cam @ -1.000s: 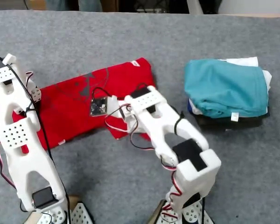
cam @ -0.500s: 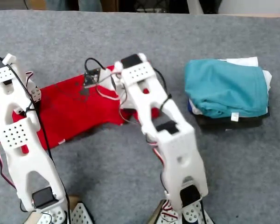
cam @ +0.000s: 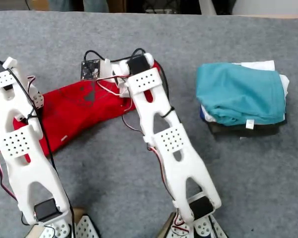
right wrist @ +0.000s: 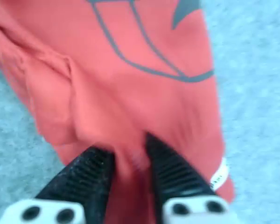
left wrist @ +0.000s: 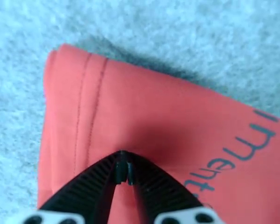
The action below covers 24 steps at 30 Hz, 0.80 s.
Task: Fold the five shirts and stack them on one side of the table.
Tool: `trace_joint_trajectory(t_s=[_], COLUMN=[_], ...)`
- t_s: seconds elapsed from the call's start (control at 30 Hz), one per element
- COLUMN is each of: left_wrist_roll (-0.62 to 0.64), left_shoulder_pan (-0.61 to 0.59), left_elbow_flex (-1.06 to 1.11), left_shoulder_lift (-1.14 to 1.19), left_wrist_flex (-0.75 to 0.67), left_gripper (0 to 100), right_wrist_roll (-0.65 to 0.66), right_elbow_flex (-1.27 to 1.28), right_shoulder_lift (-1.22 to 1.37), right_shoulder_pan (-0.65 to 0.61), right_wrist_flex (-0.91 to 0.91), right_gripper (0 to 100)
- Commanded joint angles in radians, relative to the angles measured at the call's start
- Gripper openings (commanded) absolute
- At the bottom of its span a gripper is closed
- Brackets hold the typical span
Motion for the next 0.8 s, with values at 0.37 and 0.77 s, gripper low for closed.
trace_joint_trajectory(t_s=[0.37,0.77], left_wrist_roll=[-0.002,-0.003], left_shoulder_pan=[0.002,-0.005], left_elbow_flex=[0.005,0.005], left_shoulder_lift=[0.003,0.005], left_wrist_flex=[0.002,0.002], left_gripper=[3,3], right_wrist_roll=[-0.216,-0.334], right_elbow_flex=[-0.005,0.697], right_shoulder_lift=[-0.262,-0.611], right_shoulder_pan=[0.014,0.017], right_wrist_flex=[0.097,0.091], right_gripper=[45.9,1.7])
